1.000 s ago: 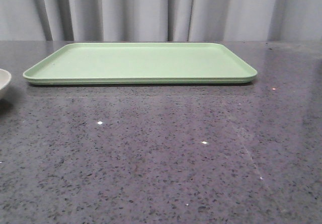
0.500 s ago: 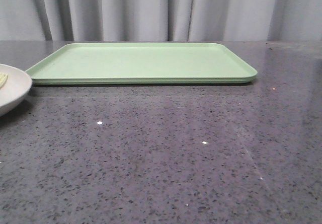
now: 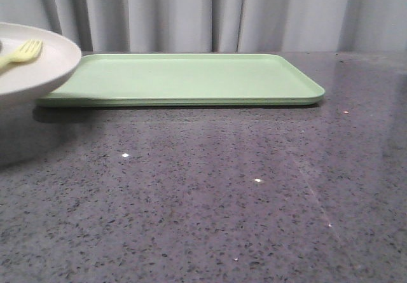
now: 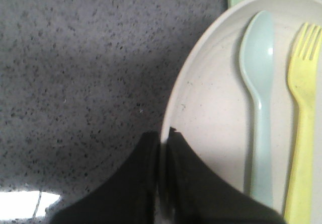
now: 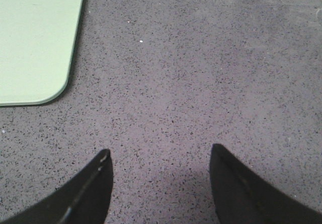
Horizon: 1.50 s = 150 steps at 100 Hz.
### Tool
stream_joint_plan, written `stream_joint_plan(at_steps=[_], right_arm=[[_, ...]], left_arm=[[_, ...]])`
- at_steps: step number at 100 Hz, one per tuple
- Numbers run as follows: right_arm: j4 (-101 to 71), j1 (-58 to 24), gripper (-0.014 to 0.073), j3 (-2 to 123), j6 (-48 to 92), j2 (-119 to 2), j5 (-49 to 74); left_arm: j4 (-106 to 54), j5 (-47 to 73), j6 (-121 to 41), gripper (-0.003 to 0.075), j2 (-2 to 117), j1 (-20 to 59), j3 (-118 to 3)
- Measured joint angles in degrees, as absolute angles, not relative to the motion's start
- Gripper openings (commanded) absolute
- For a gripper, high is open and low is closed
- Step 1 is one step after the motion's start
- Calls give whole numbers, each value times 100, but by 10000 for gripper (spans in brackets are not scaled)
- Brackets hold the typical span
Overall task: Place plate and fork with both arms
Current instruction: 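Lift the cream plate with the left gripper and carry it over the tray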
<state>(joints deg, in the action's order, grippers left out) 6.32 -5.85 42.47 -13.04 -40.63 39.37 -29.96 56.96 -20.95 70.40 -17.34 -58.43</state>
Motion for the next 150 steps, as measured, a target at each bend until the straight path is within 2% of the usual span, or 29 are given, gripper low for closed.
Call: stream_joint_plan(at_steps=[27, 78, 109, 150], right_arm=[[632, -585, 437, 4247, -1304, -4063, 3937], [633, -585, 437, 4247, -1304, -4063, 3937], [643, -585, 437, 4247, -1304, -4063, 3937], [643, -585, 437, 4247, -1304, -4063, 3937]], left_arm=[[-3032, 5597, -1705, -21, 7530, -868, -6897], [-2761, 5138, -608, -21, 9859, 878, -9009], [-2761, 5020, 166, -21, 10836, 1361, -9828], [-2288, 4801, 904, -21, 11016, 1532, -9875]])
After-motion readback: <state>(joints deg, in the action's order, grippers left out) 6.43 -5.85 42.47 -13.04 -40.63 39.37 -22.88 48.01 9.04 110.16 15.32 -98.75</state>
